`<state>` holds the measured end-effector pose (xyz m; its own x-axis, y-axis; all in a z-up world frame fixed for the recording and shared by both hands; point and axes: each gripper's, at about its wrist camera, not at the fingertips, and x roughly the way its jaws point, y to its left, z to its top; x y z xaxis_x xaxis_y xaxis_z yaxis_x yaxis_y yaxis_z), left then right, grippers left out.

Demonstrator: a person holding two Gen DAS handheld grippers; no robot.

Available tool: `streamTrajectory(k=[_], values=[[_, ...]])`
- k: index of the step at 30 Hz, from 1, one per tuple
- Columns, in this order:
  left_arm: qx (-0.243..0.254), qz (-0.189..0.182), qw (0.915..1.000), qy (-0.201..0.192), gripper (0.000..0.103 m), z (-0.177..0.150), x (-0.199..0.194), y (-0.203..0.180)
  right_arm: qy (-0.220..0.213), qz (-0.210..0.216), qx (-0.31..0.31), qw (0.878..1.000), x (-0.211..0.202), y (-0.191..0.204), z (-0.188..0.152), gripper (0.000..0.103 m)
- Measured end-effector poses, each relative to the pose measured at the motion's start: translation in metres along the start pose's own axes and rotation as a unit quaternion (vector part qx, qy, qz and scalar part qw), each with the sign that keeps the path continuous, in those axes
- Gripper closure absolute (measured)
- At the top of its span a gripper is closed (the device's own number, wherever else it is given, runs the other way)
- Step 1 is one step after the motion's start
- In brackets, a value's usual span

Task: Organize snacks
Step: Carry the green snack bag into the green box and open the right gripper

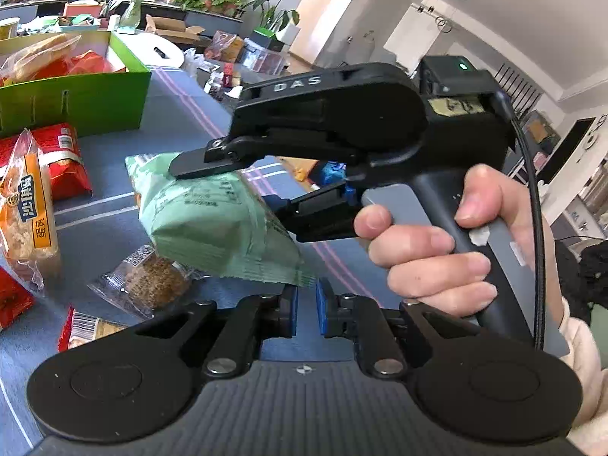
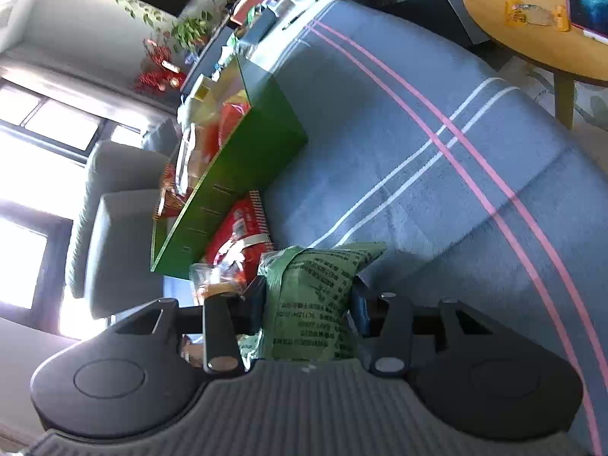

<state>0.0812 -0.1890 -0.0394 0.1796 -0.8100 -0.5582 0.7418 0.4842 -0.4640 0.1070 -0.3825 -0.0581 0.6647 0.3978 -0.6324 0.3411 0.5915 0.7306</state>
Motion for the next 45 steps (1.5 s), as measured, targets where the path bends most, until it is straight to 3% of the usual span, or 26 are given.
streamTrajectory(k=[8,22,33,39,45], values=[[0.018,0.008,0.9987,-0.046,0.094,-0.002,-0.032,-0.007,-0.033,0.028,-0.024,0.999,-0.024,0.032,-0.009,0.056],[-0.004,0.048,0.9891,-0.139,0.094,0.012,-0.085,0.013,-0.042,0.081,-0.084,0.992,-0.005,0.106,-0.005,0.056],[-0.036,0.070,0.9794,-0.186,0.094,0.048,-0.098,0.072,-0.024,0.101,-0.127,0.986,0.033,0.154,0.017,0.056],[-0.079,0.066,0.9747,-0.198,0.094,0.075,-0.095,0.125,0.013,0.100,-0.156,0.983,0.079,0.184,0.045,0.056],[-0.138,0.111,0.9616,-0.210,0.093,0.092,-0.081,0.179,0.021,0.093,-0.193,0.976,0.130,0.210,0.063,0.056]])
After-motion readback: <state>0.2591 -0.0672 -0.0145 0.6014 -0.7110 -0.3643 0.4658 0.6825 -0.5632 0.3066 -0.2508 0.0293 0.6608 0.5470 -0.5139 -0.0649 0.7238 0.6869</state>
